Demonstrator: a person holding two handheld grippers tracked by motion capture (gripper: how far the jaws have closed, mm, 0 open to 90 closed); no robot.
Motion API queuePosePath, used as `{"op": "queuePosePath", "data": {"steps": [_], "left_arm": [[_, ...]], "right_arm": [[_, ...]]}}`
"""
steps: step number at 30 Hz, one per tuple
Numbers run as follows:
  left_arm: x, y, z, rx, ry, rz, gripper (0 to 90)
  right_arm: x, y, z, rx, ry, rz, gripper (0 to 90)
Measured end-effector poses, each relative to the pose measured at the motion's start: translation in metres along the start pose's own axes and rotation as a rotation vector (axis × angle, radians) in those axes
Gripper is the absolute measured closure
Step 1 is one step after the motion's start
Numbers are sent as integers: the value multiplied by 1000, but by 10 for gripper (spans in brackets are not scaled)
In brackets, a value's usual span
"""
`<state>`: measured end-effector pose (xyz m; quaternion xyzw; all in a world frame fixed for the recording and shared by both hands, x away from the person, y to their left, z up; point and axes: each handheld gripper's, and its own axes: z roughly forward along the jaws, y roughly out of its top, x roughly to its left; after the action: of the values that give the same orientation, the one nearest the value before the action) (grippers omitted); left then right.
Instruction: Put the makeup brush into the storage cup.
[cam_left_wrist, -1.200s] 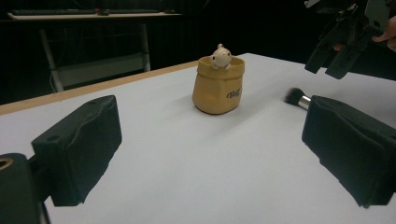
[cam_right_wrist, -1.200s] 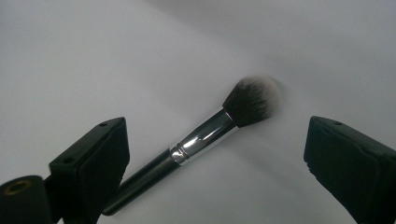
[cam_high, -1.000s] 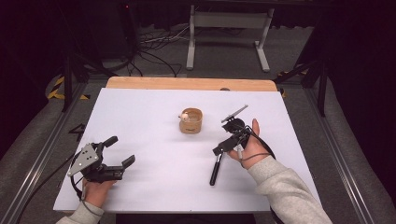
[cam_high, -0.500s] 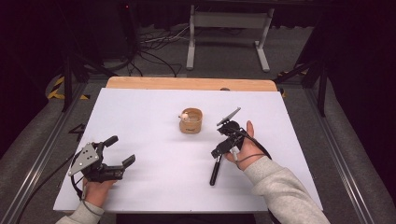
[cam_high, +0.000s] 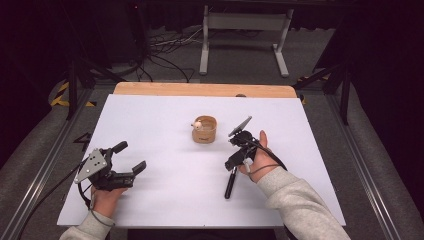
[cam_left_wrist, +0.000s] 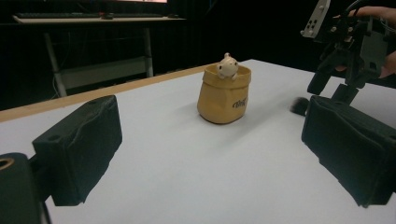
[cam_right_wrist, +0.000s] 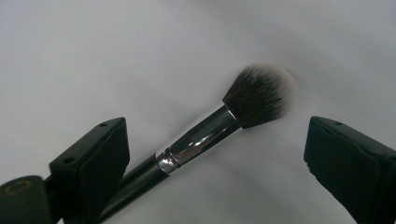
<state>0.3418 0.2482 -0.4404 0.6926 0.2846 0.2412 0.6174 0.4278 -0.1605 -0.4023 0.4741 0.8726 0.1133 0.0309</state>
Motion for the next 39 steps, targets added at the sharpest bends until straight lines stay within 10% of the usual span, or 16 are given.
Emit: {"op": "queuePosePath", "data": {"steps": [39], "left_arm": [[-8,0,0,26,1,57,57]], "right_arm": [[0,8,21,107,-10,66,368]]}}
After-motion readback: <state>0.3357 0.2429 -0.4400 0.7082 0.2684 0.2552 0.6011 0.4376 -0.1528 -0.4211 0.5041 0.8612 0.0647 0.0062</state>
